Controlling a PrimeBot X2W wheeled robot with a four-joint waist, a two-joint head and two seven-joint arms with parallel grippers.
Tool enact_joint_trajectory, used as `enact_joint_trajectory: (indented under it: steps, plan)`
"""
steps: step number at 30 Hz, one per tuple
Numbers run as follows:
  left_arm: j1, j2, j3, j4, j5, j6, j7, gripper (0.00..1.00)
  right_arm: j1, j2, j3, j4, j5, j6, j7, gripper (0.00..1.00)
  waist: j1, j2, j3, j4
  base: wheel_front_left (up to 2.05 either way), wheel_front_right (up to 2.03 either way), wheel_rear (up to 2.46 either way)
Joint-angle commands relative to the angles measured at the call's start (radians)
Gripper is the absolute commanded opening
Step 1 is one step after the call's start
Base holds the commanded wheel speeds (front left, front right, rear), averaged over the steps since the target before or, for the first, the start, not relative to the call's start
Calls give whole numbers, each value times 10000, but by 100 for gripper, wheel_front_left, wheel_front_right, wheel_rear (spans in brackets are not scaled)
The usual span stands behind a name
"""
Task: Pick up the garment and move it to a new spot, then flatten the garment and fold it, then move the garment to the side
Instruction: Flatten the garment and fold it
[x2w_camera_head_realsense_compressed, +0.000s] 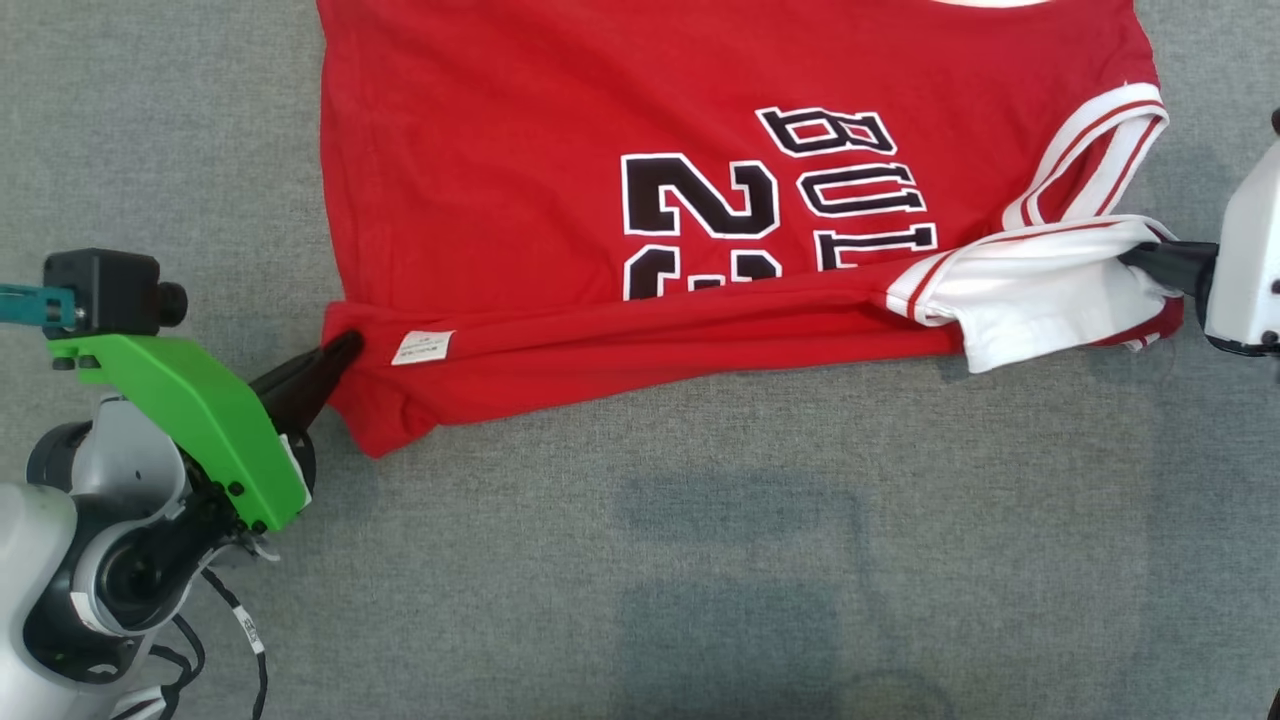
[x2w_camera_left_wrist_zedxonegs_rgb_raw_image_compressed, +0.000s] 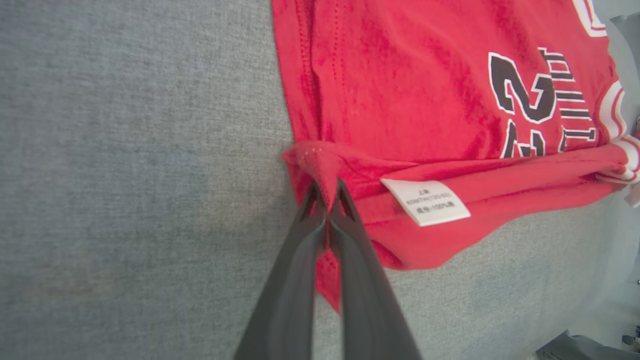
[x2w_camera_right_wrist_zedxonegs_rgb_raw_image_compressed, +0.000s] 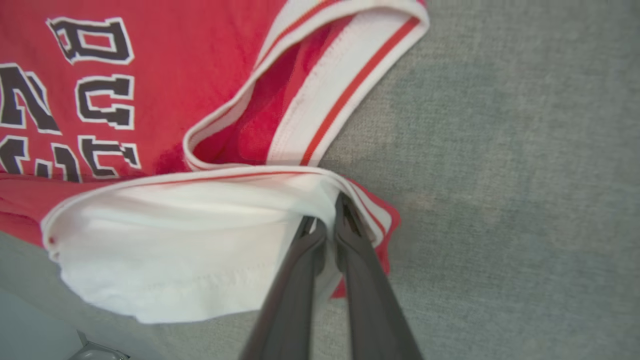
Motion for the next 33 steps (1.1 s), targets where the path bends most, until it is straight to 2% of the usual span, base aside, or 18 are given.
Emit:
enact_joint_trajectory:
  steps: [1,2,3,4,9,14,18,23,27,33]
  plan:
    - [-154,-8,-48,103,96,-27,0,44,-62,45,10,100,-151,4,-230,100,-1,89,-38,2,0,0,0]
    - [-162,-15,-58,166,163,-16,-49,51,-99,43,78,136,-212,4,-431,100,-1,89,-64,1,0,0,0]
    - [-160,-3,-63,230,242,-8,-119,80,-108,78,79,223,-286,4,-615,100,-1,89,-113,-9,0,0,0]
    - [-126,-7,-77,281,273,2,-184,100,-104,105,124,280,-347,4,-811,100,-1,89,-174,-24,0,0,0]
    - [226,47,82,321,498,62,-648,100,-273,34,137,608,-530,4,-2377,100,-1,89,-537,-178,0,0,0]
    - [1043,108,464,-276,682,272,-1600,100,292,-168,148,357,-9,4,-3730,100,-1,89,-980,-395,0,0,0]
    - [1981,-85,651,-1000,894,528,-2566,100,1395,-516,110,-375,506,4,-4697,100,-1,89,-1241,-444,0,0,0]
    - [2959,-424,526,-1587,1294,810,-3475,100,3335,-973,208,-1006,626,4,-5867,100,-1,89,-1245,-514,0,0,0]
    - [3180,-641,282,-1464,1504,899,-3759,100,4282,-1090,463,-732,381,4,-6787,100,-1,89,-1110,-544,0,0,0]
    - [2876,-658,-17,-1129,1865,885,-3632,100,4189,-1021,792,-121,445,4,-7379,100,-1,89,-1012,-530,0,0,0]
